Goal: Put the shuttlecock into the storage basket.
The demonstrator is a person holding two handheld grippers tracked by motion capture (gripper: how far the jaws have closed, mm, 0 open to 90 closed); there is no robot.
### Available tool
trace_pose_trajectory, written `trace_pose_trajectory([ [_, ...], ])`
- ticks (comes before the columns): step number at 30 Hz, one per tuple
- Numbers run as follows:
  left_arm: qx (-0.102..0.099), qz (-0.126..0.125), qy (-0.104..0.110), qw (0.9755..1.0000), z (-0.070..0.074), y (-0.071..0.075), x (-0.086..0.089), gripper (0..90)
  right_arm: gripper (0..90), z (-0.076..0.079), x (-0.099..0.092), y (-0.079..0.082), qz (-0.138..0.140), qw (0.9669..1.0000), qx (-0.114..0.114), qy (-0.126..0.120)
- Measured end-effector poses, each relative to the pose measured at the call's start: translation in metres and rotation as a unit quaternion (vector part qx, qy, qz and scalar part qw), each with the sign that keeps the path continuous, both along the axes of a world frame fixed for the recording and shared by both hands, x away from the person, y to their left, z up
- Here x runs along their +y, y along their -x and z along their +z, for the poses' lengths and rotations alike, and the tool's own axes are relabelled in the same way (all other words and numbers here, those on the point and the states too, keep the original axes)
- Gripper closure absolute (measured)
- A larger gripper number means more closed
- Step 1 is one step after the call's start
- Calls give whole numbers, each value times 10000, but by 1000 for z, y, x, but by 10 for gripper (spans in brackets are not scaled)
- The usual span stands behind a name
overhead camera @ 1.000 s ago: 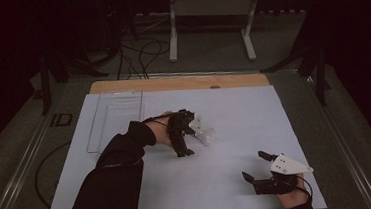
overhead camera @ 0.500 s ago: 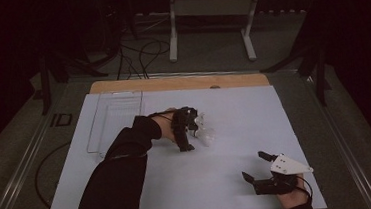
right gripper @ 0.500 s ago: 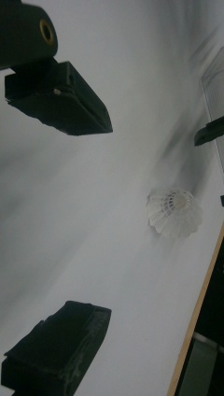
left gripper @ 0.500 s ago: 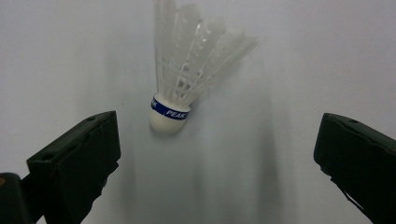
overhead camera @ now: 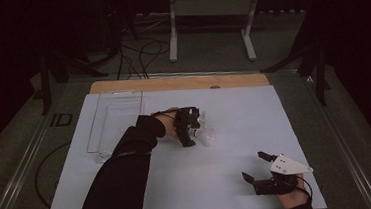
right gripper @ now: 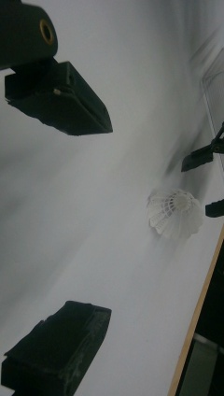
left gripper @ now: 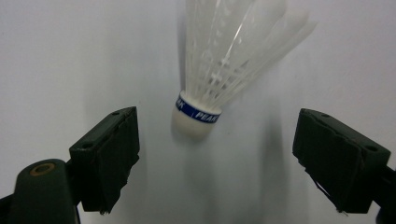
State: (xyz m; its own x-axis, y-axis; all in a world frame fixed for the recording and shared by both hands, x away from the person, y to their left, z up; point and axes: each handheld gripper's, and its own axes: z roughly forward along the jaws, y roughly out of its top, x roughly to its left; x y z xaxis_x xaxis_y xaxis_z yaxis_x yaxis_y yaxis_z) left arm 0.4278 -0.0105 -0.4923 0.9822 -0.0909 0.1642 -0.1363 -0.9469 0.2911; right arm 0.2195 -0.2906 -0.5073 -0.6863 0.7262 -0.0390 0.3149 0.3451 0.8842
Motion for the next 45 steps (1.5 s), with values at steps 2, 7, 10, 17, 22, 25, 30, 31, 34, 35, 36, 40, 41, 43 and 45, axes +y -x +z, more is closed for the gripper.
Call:
trace_pose_trajectory([
  [2,-79,-15,-52,10000,-1,-1,0,191,102,0,0,0,1,10000,0,-13],
  [7,-218,19,-85,9997,-4,-4,-2,276,102,0,0,0,10,10000,-1,-16],
  [10,-326,17,-153,9994,-8,-6,-3,349,102,-1,0,0,21,10000,48,-12],
  [17,-327,63,-120,9994,-10,-7,-8,462,102,-1,-1,0,29,10000,44,-43],
  [22,-368,-29,-171,9992,-14,-6,-11,516,102,0,-1,0,47,10000,26,-67],
  [25,-325,-37,-138,9994,-14,-6,-11,560,101,0,-1,0,42,10000,30,-64],
  [30,-321,-98,-157,9993,-13,-7,-12,634,102,0,-1,0,41,10000,44,-63],
  [31,-279,-84,-136,9995,-13,-7,-11,638,102,0,-1,0,46,10000,38,-64],
  [34,-195,-77,-120,9997,-13,-7,-10,649,102,0,-1,0,43,10000,29,-63],
  [35,-216,-101,-172,9996,-12,-7,-10,649,102,0,-1,0,40,10000,28,-58],
  [36,-210,-103,-177,9996,-11,-7,-10,651,102,0,-2,0,33,10000,30,-65],
  [40,-98,25,-132,9999,-6,-7,-7,654,102,0,-1,0,21,10000,41,-70],
  [41,-90,75,-154,9998,-4,-8,-7,654,101,0,-1,0,24,10000,36,-66],
  [43,-52,100,-150,9998,-1,-7,-5,654,102,1,-2,0,14,10000,42,-62],
  [45,-19,123,-170,9998,1,-7,-5,654,102,1,-2,0,14,10000,42,-67],
])
